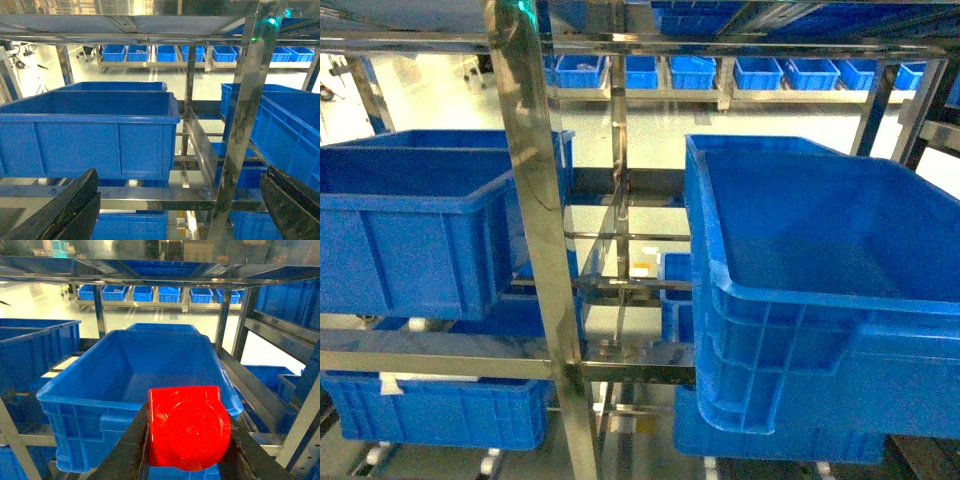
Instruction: Pick red block from blue box to shelf
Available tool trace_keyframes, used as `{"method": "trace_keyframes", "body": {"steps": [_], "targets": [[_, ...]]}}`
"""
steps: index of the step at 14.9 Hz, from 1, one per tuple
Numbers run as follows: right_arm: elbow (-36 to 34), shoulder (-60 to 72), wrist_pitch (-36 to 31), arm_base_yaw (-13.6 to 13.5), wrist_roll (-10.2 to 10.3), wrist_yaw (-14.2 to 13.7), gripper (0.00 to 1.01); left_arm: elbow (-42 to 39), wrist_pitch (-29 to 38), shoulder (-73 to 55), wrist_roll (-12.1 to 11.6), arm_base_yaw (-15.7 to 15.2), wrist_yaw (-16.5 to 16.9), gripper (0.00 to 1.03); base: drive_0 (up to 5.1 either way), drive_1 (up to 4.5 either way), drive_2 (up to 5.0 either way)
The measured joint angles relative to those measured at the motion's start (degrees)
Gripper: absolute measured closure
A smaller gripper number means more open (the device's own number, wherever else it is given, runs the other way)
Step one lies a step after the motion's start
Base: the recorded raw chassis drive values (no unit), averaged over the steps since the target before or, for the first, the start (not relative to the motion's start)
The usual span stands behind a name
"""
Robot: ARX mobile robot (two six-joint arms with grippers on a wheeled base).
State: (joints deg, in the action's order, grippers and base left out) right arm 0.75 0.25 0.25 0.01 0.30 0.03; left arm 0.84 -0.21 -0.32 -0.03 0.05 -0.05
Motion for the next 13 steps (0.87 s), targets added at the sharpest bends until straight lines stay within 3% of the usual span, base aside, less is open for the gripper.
{"method": "trace_keyframes", "body": {"steps": [4, 5, 7, 9, 11, 13], "targets": [[0.0, 0.0, 0.0, 0.0, 0.0, 0.0, 0.73, 0.0, 0.0, 0.0, 0.0, 0.0, 0.0, 0.05, 0.0, 0.0, 0.0], [3.3, 7.8, 7.8, -4.4, -6.0, -7.9, 0.73, 0.0, 0.0, 0.0, 0.0, 0.0, 0.0, 0.05, 0.0, 0.0, 0.0], [5.2, 17.1, 1.2, -2.8, -6.9, -5.5, 0.73, 0.0, 0.0, 0.0, 0.0, 0.0, 0.0, 0.05, 0.0, 0.0, 0.0], [9.7, 33.8, -11.4, -0.7, -5.3, 0.3, 0.73, 0.0, 0.0, 0.0, 0.0, 0.0, 0.0, 0.05, 0.0, 0.0, 0.0], [14.2, 50.6, -23.2, 0.8, -4.4, 2.9, 0.73, 0.0, 0.0, 0.0, 0.0, 0.0, 0.0, 0.05, 0.0, 0.0, 0.0], [19.5, 65.2, -31.7, 0.4, -4.2, 3.3, 0.73, 0.0, 0.0, 0.0, 0.0, 0.0, 0.0, 0.05, 0.0, 0.0, 0.0]]}}
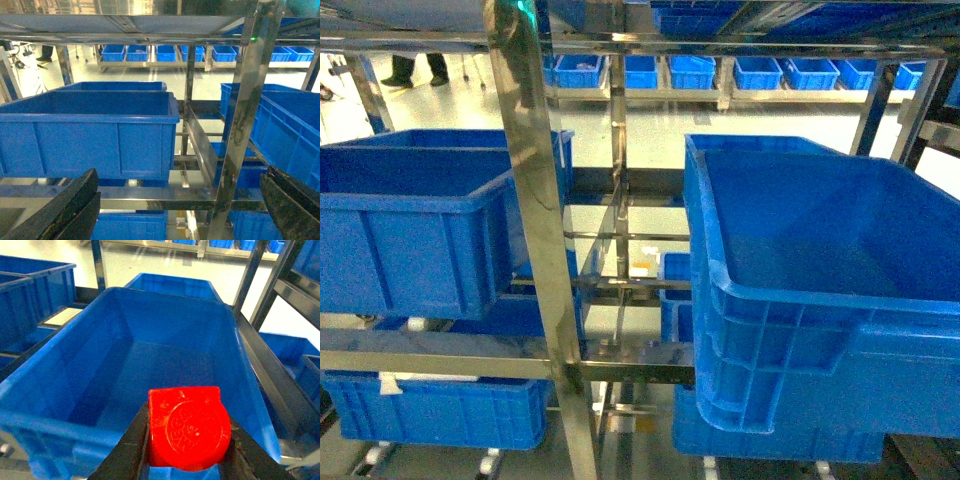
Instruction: Pick red block from blue box to shelf
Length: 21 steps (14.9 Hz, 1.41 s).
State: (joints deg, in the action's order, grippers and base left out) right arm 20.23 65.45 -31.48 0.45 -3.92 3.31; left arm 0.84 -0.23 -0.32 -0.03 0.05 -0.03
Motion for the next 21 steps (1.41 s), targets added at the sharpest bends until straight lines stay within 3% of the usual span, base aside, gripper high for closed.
{"method": "trace_keyframes", "body": {"steps": [2, 4, 5, 6, 7, 8, 11, 12, 13, 14, 15, 16, 19, 20, 21], "targets": [[8.5, 16.5, -5.1, -2.0, 2.0, -1.5, 0.73, 0.0, 0.0, 0.0, 0.0, 0.0, 0.0, 0.05, 0.0, 0.0, 0.0], [16.6, 29.2, -6.1, -3.5, 5.5, -4.5, 0.73, 0.0, 0.0, 0.0, 0.0, 0.0, 0.0, 0.05, 0.0, 0.0, 0.0], [20.0, 33.6, -5.1, -3.8, 7.1, -5.0, 0.67, 0.0, 0.0, 0.0, 0.0, 0.0, 0.0, 0.05, 0.0, 0.0, 0.0], [23.7, 38.9, -5.4, -3.9, 9.0, -6.3, 0.52, 0.0, 0.0, 0.0, 0.0, 0.0, 0.0, 0.05, 0.0, 0.0, 0.0], [23.5, 39.4, -6.1, -4.0, 10.0, -7.6, 0.41, 0.0, 0.0, 0.0, 0.0, 0.0, 0.0, 0.05, 0.0, 0.0, 0.0], [20.7, 36.1, -7.5, -4.2, 11.0, -7.3, 0.29, 0.0, -0.1, 0.0, 0.0, 0.0, 0.0, 0.05, 0.0, 0.0, 0.0], [9.6, 20.4, -11.6, -4.8, 11.0, -6.7, 0.01, 0.0, 0.0, 0.0, 0.0, 0.0, 0.0, 0.05, 0.0, 0.0, 0.0], [5.3, 15.1, -11.1, -5.4, 10.2, -5.3, 0.03, 0.0, 0.0, 0.0, 0.0, 0.0, 0.0, 0.05, 0.0, 0.0, 0.0], [-1.8, 10.8, -18.4, -7.4, 9.0, -6.8, 0.08, 0.0, 0.0, 0.0, 0.0, 0.0, 0.0, 0.05, 0.0, 0.0, 0.0], [-7.6, 7.9, -24.4, -8.9, 7.5, -9.9, 0.17, 0.0, 0.0, 0.0, 0.0, 0.0, 0.0, 0.05, 0.0, 0.0, 0.0], [-9.7, 6.8, -26.4, -9.2, 6.8, -10.2, 0.21, 0.0, 0.0, 0.0, 0.0, 0.0, 0.0, 0.05, 0.0, 0.0, 0.0], [-13.7, 2.0, -27.9, -8.1, 5.4, -10.4, 0.35, 0.0, 0.0, 0.0, 0.0, 0.0, 0.0, 0.05, 0.0, 0.0, 0.0], [-16.8, -8.1, -21.1, -5.9, 4.3, -8.7, 0.73, 0.0, 0.0, 0.0, 0.0, 0.0, 0.0, 0.05, 0.0, 0.0, 0.0], [-17.6, -12.0, -18.2, -4.6, 4.3, -7.2, 0.88, 0.0, 0.0, 0.0, 0.0, 0.0, 0.0, 0.05, 0.0, 0.0, 0.0], [-18.1, -15.5, -15.6, -1.0, 4.1, -3.9, 1.0, 0.0, 0.0, 0.0, 0.0, 0.0, 0.0, 0.05, 0.0, 0.0, 0.0]]}}
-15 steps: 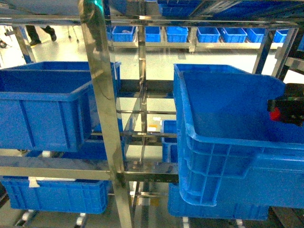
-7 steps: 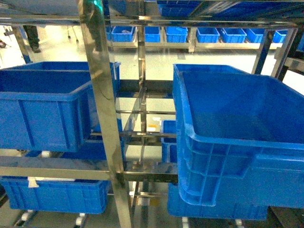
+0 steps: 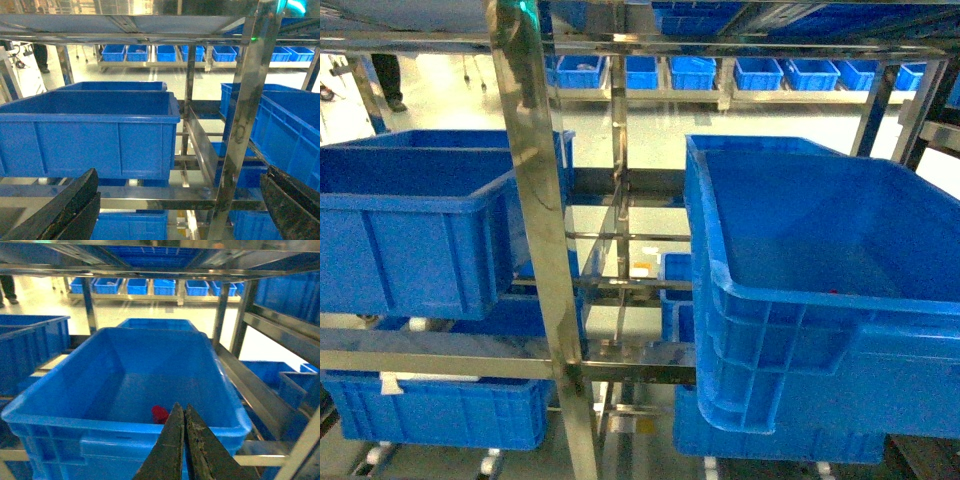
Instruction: Pick red block from blue box to shelf
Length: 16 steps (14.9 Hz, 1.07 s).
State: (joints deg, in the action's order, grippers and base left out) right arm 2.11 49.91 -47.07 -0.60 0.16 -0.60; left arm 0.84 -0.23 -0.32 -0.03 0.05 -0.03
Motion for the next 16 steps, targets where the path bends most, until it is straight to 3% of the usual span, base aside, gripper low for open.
{"method": "trace_keyframes", "body": {"steps": [1, 7, 16], "targets": [[-0.5, -3.2, 2.6, 1.0, 0.0, 0.0, 0.99, 0.0, 0.0, 0.0, 0.0, 0.0, 0.0, 0.05, 0.0, 0.0, 0.0], [-1.4, -21.5, 18.9, 0.9, 0.0, 0.4, 0.99, 0.0, 0.0, 0.0, 0.0, 0.0, 0.0, 0.05, 0.0, 0.0, 0.0], [-1.4, -37.2, 34.4, 0.9, 0.0, 0.4, 0.99, 0.0, 0.0, 0.0, 0.0, 0.0, 0.0, 0.05, 0.0, 0.0, 0.0]]}}
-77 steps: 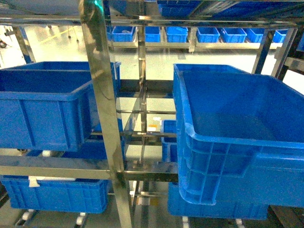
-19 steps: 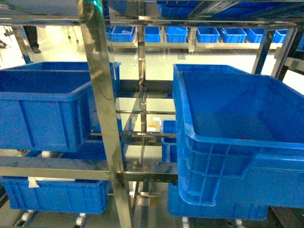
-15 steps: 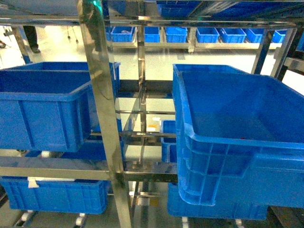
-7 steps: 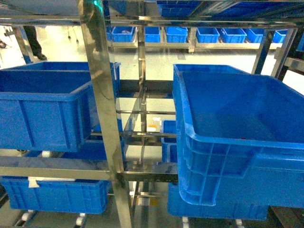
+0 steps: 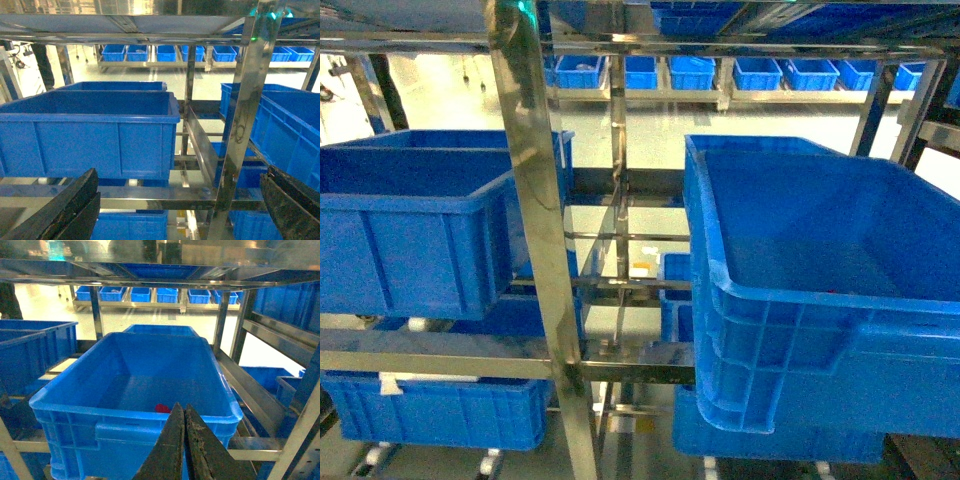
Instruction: Pick red block from blue box to shelf
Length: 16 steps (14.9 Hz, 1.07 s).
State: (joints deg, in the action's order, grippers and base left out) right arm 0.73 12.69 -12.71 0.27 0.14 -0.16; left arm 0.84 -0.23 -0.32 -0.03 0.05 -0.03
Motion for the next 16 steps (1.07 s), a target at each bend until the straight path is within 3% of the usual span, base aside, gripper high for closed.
{"method": "trace_keyframes", "body": {"steps": [3, 4, 9, 16], "targets": [[0.0, -3.2, 3.4, 0.0, 0.0, 0.0, 0.99, 0.0, 0.0, 0.0, 0.0, 0.0, 0.0, 0.05, 0.0, 0.0, 0.0], [0.0, -9.9, 12.9, 0.0, 0.0, 0.2, 0.99, 0.0, 0.0, 0.0, 0.0, 0.0, 0.0, 0.05, 0.0, 0.0, 0.0], [0.0, -12.4, 12.9, 0.0, 0.0, 0.2, 0.99, 0.0, 0.0, 0.0, 0.0, 0.0, 0.0, 0.05, 0.0, 0.0, 0.0], [0.0, -12.4, 13.0, 0.0, 0.0, 0.2, 0.08, 0.0, 0.0, 0.0, 0.0, 0.0, 0.0, 0.05, 0.0, 0.0, 0.0]]}}
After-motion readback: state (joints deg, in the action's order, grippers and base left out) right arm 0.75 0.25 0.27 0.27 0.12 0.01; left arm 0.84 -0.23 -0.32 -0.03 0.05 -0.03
